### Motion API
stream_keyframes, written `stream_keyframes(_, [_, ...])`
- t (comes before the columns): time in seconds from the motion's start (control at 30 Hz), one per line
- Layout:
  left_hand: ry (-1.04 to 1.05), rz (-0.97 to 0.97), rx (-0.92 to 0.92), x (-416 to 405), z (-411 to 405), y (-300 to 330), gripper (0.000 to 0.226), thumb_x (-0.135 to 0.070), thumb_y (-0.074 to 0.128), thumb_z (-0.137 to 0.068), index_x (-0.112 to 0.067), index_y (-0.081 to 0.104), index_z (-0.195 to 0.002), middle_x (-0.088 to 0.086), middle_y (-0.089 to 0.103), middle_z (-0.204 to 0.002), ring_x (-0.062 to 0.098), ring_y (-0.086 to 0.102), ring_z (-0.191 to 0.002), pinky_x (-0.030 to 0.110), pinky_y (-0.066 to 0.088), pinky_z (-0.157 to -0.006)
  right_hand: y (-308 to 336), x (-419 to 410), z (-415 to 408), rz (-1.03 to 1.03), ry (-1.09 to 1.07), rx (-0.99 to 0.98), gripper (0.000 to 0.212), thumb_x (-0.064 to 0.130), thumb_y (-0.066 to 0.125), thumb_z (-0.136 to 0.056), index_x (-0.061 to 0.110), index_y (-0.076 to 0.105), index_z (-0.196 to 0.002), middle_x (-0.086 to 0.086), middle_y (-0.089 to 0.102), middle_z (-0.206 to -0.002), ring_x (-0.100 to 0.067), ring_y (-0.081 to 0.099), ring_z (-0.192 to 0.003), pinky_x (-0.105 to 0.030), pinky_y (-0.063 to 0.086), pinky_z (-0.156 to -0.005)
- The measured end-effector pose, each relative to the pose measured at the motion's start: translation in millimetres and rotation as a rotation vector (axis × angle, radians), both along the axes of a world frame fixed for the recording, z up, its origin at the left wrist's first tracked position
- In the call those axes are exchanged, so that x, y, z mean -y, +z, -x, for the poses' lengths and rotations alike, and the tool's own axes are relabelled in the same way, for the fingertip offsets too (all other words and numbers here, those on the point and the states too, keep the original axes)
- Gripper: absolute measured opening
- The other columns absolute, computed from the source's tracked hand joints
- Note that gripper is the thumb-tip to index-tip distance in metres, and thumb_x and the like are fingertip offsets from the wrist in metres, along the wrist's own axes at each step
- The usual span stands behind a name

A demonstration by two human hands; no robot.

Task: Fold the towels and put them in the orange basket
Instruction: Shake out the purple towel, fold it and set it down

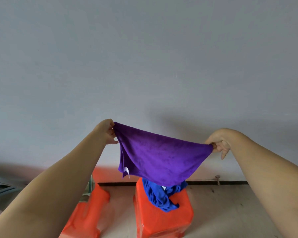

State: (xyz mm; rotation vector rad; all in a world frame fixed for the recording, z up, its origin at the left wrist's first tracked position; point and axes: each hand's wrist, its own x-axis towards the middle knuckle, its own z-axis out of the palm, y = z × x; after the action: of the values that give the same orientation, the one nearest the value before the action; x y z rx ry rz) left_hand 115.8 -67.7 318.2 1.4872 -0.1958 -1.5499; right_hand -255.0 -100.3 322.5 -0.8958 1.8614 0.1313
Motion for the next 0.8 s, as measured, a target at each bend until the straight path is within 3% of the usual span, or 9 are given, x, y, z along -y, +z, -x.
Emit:
stream_keyframes(0.17, [-0.047, 0.035, 0.032, -4.2, 0.6, -9.2, 0.018, -0.004, 0.049, -0.092, -0.009, 0.051, -0.075, 0.004, 0.049, -0.071, 0.016, 0.048, -0.064, 0.031, 0.046, -0.07, 2.2, 3.3, 4.7, 0.158, -0.287, 0.375, 0.016, 0.025, 0.054, -0.094, 0.016, 0.055, -0.081, 0.003, 0.057, -0.086, -0.013, 0.054, -0.084, -0.056, 0.015, -0.113])
stream_keyframes(0.23, [0.021, 0.104, 0.02, -3.6, 1.6, -17.2, 0.015, -0.004, 0.053, -0.092, -0.01, 0.054, -0.078, 0.003, 0.053, -0.075, 0.013, 0.052, -0.068, 0.029, 0.047, -0.076, -0.3, 3.3, 7.3, 0.247, -0.379, 0.534, 0.013, 0.022, 0.053, -0.094, 0.017, 0.055, -0.082, 0.001, 0.058, -0.089, -0.014, 0.052, -0.093, -0.057, 0.014, -0.113])
stream_keyframes(0.37, [0.244, 0.307, -0.025, -4.5, 5.8, -25.8, 0.023, -0.003, 0.053, -0.092, -0.019, 0.054, -0.075, -0.007, 0.059, -0.075, 0.004, 0.055, -0.076, 0.023, 0.034, -0.094, -15.4, 0.7, 12.9, 0.505, -0.555, 0.752, 0.012, 0.014, 0.054, -0.093, 0.02, 0.057, -0.084, 0.001, 0.06, -0.089, -0.008, 0.054, -0.086, -0.052, 0.021, -0.111])
stream_keyframes(0.5, [0.34, 0.504, -0.182, -4.6, 15.0, -27.0, 0.024, -0.001, 0.049, -0.093, -0.016, 0.054, -0.075, -0.006, 0.064, -0.068, 0.008, 0.057, -0.073, 0.02, 0.042, -0.081, -28.0, -3.7, 14.0, 0.694, -0.7, 0.834, 0.01, 0.015, 0.056, -0.092, 0.022, 0.059, -0.085, 0.006, 0.062, -0.093, -0.003, 0.057, -0.091, -0.046, 0.024, -0.108])
stream_keyframes(0.57, [0.363, 0.545, -0.267, -3.4, 23.6, -26.0, 0.022, -0.002, 0.048, -0.094, -0.014, 0.056, -0.079, -0.002, 0.066, -0.074, 0.01, 0.059, -0.077, 0.022, 0.045, -0.084, -27.7, -2.5, 14.0, 0.763, -0.761, 0.88, 0.01, 0.016, 0.058, -0.091, 0.023, 0.059, -0.085, 0.006, 0.063, -0.093, -0.006, 0.059, -0.09, -0.043, 0.031, -0.103])
stream_keyframes(0.67, [0.371, 0.57, -0.297, -0.9, 35.9, -26.7, 0.023, -0.001, 0.047, -0.095, -0.015, 0.055, -0.078, -0.005, 0.068, -0.065, 0.01, 0.059, -0.077, 0.022, 0.046, -0.083, -23.3, 2.5, 15.2, 0.884, -0.84, 0.895, 0.009, 0.014, 0.06, -0.09, 0.022, 0.06, -0.084, 0.001, 0.064, -0.093, -0.015, 0.06, -0.092, -0.039, 0.043, -0.094])
stream_keyframes(0.8, [0.33, 0.582, -0.264, 8.1, 37.8, -38.6, 0.024, -0.001, 0.045, -0.095, -0.014, 0.053, -0.075, -0.005, 0.066, -0.061, 0.008, 0.06, -0.069, 0.02, 0.047, -0.078, -20.8, 16.3, 19.0, 1.028, -0.813, 0.813, 0.017, 0.01, 0.058, -0.091, 0.02, 0.058, -0.078, 0.004, 0.061, -0.074, -0.012, 0.055, -0.072, -0.03, 0.046, -0.071])
